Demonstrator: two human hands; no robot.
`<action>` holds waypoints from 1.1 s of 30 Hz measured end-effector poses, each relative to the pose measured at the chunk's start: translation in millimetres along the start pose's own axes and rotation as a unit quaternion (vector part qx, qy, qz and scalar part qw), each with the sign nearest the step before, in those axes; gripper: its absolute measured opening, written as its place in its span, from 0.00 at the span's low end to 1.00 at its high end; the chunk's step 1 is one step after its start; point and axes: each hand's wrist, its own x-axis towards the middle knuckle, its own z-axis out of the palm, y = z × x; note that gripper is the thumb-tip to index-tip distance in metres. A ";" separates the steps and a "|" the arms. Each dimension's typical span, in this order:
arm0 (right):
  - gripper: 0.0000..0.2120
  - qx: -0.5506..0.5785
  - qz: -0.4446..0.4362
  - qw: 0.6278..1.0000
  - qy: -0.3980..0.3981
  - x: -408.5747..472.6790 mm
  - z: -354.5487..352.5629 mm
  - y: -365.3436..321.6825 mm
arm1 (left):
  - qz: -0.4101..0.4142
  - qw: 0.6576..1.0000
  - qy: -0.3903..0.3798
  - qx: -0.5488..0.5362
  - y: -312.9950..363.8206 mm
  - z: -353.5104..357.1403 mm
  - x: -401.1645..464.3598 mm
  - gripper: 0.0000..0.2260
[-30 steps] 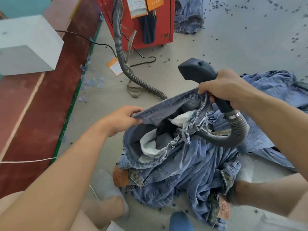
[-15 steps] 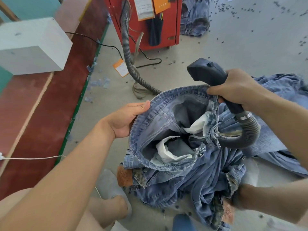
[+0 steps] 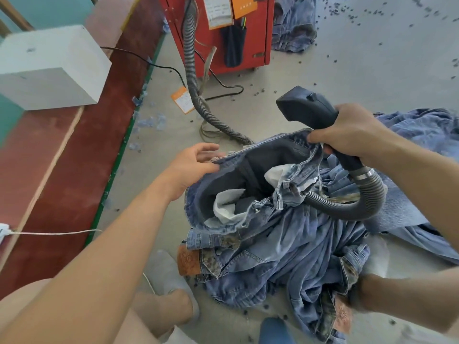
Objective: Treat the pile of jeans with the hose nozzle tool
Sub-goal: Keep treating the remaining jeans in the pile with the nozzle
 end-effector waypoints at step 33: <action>0.17 -0.041 -0.042 0.998 -0.018 -8.6 -0.1 -2.1 | 0.023 0.927 -0.198 -0.317 26.9 57.6 -46.0 0.14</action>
